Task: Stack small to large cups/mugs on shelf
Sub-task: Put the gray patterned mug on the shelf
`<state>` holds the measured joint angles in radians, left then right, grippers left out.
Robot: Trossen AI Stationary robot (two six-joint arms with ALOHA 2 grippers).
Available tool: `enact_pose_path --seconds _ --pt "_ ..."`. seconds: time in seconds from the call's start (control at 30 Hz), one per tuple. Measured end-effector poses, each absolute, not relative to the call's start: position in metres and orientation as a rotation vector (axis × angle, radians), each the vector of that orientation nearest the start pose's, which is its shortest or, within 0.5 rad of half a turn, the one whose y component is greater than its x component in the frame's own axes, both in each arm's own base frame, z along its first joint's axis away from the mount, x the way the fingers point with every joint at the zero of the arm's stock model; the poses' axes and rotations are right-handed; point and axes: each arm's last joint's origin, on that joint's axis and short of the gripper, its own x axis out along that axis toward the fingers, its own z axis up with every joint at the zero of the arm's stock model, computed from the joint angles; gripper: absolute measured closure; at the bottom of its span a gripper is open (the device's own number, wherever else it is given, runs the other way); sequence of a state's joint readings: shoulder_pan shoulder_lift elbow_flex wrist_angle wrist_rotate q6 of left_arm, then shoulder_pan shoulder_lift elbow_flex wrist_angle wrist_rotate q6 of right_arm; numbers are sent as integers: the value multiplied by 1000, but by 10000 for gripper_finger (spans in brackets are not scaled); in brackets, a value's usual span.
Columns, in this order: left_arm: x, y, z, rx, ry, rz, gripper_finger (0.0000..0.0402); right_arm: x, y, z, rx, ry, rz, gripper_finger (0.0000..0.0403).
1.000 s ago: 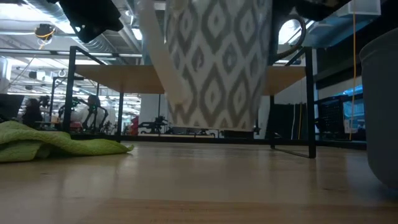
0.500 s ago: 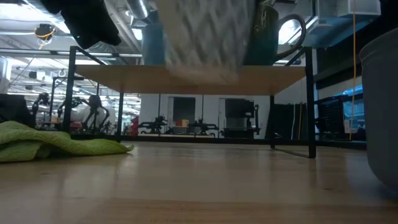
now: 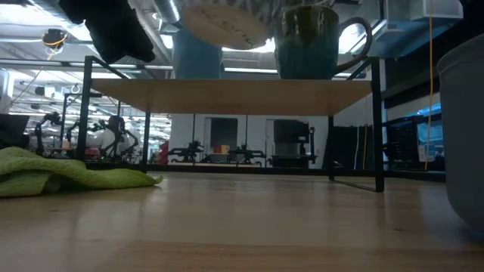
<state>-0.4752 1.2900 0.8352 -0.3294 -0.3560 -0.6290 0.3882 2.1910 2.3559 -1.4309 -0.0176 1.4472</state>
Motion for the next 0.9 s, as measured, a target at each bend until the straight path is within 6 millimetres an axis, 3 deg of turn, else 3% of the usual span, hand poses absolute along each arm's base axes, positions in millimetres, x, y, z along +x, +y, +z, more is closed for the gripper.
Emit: enact_pose_path --seconds 0.9 --pt "239 -105 236 -213 720 102 333 415 166 330 596 1149 -226 357"
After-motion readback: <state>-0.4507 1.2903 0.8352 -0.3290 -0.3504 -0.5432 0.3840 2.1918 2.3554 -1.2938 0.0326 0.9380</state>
